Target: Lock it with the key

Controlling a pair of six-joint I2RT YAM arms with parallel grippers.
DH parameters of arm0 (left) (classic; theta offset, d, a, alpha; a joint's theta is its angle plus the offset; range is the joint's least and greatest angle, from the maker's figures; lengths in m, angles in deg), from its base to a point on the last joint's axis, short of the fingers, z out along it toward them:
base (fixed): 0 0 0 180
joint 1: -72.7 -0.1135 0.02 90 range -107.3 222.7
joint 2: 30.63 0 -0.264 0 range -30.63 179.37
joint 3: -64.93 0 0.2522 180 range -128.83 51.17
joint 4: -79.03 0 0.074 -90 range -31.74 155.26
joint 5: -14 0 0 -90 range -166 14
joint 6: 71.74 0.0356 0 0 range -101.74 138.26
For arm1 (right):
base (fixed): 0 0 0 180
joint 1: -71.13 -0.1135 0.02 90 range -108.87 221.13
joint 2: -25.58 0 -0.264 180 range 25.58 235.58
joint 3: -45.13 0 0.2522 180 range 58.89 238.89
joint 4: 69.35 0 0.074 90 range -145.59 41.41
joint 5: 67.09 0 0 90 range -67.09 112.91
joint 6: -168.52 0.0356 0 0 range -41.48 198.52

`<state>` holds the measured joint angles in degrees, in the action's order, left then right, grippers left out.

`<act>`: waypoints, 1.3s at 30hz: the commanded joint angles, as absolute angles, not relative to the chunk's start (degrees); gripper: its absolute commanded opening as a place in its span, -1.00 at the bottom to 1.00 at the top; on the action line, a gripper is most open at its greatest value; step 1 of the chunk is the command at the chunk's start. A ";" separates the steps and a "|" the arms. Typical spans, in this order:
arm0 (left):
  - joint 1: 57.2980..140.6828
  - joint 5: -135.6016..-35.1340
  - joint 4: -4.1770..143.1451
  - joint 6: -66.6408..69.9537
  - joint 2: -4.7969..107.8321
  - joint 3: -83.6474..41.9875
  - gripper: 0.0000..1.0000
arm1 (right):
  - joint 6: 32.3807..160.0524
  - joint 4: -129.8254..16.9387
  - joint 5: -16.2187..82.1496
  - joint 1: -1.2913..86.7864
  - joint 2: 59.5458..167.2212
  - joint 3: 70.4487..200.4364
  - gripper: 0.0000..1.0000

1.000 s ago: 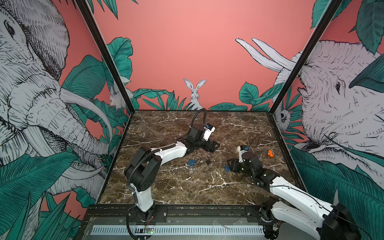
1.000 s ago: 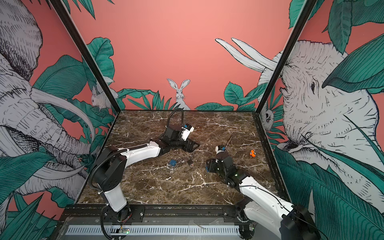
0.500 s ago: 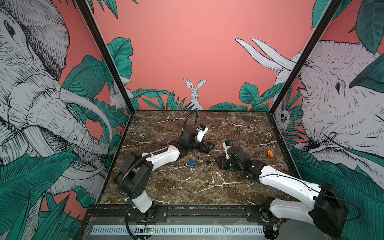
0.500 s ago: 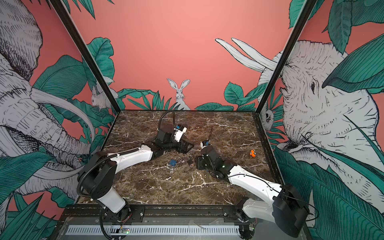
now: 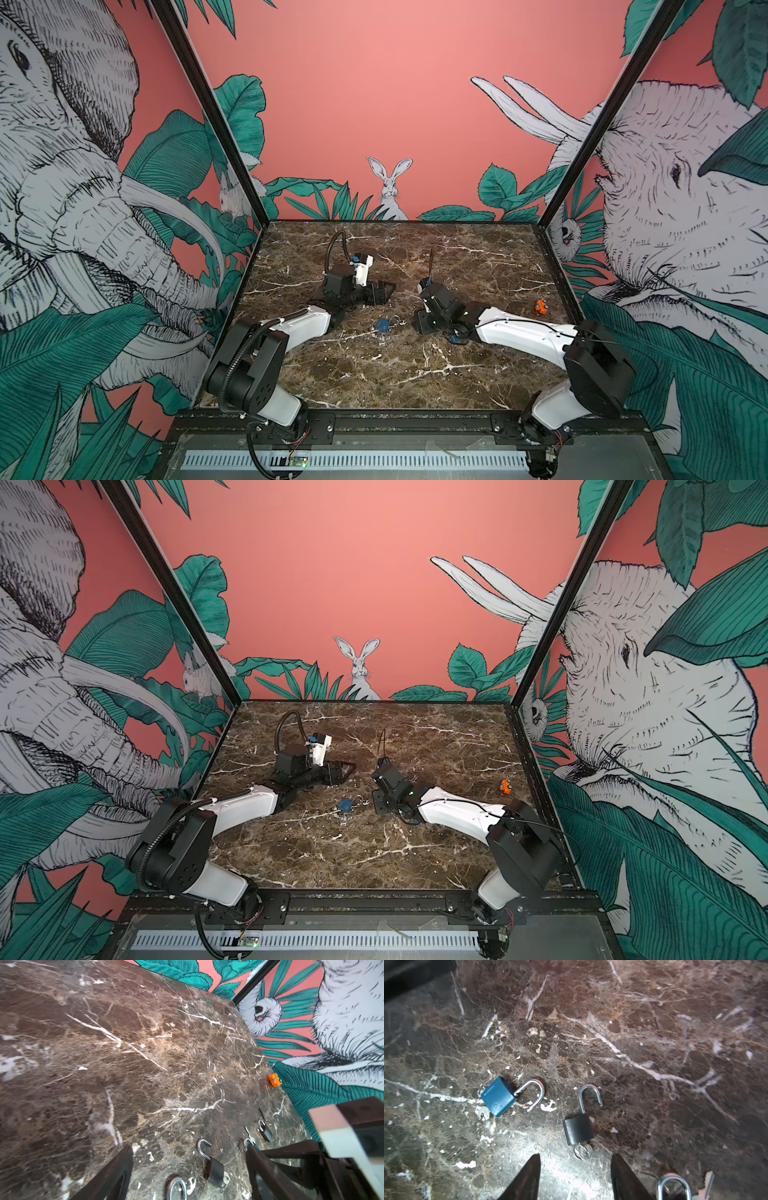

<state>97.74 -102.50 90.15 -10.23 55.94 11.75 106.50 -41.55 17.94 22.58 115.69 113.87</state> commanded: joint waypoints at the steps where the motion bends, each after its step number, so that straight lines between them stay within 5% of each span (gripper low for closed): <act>1: 97.58 -106.55 94.65 -12.83 55.42 12.54 0.70 | 100.50 -39.20 17.04 22.18 116.81 117.15 0.06; 20: 97.31 -106.84 93.46 -11.46 55.16 13.56 0.69 | 94.99 -34.49 16.75 22.18 127.46 122.28 0.09; 39: 97.32 -107.37 92.47 -10.96 55.60 13.03 0.67 | 96.18 -35.39 17.86 22.20 131.27 122.25 -0.12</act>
<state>97.63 -106.67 92.33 -11.12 55.94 12.80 95.86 -35.23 17.77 22.47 130.55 121.83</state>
